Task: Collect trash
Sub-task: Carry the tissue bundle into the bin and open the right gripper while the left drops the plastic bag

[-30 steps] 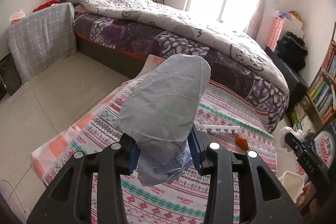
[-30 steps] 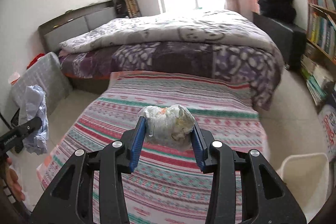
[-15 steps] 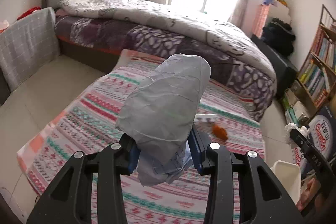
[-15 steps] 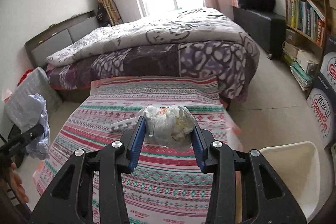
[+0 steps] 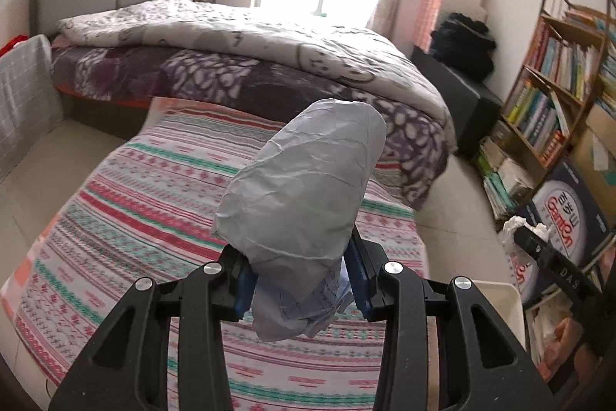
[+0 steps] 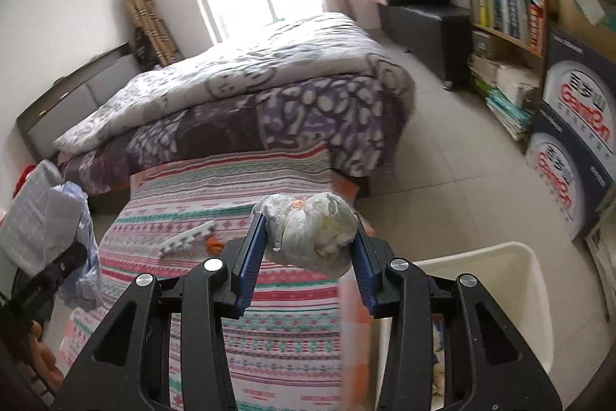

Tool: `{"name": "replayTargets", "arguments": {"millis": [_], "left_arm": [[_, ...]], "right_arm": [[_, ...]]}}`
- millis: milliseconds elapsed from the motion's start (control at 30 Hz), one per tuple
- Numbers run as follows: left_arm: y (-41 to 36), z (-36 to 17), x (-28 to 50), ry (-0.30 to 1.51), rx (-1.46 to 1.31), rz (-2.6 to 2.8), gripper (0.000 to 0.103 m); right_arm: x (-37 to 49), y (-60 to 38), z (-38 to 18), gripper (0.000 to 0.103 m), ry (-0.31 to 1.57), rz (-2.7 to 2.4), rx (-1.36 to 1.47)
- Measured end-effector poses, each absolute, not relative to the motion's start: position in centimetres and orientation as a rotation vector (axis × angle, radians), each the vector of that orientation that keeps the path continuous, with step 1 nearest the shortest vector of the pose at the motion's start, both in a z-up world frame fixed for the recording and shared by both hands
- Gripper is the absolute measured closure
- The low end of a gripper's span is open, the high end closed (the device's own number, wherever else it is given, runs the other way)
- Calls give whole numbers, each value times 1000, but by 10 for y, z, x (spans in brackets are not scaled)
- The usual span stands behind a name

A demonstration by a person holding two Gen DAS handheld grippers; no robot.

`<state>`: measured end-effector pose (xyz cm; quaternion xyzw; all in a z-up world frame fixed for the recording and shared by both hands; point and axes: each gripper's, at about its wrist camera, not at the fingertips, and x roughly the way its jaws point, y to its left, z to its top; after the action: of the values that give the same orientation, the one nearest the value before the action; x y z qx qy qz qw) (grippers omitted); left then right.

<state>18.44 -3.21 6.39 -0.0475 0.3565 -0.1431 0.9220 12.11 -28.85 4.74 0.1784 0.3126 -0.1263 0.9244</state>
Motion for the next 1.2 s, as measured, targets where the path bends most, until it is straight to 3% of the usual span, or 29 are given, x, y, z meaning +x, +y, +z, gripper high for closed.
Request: {"name": "replayTargets", "arguments": {"millis": [533, 633, 767, 1067, 1200], "left_arm": [[-151, 38, 157, 801, 11, -527, 62], [-170, 32, 152, 828, 10, -579, 62], [-198, 23, 142, 868, 20, -654, 62], [-247, 7, 117, 921, 69, -763, 59], [-264, -2, 108, 973, 54, -854, 57]], "right_arm": [[89, -376, 17, 61, 855, -532, 388], [78, -388, 20, 55, 839, -573, 391], [63, -406, 24, 32, 809, -628, 427], [37, -439, 28, 18, 748, -697, 520], [30, -447, 27, 18, 738, -711, 549]]}}
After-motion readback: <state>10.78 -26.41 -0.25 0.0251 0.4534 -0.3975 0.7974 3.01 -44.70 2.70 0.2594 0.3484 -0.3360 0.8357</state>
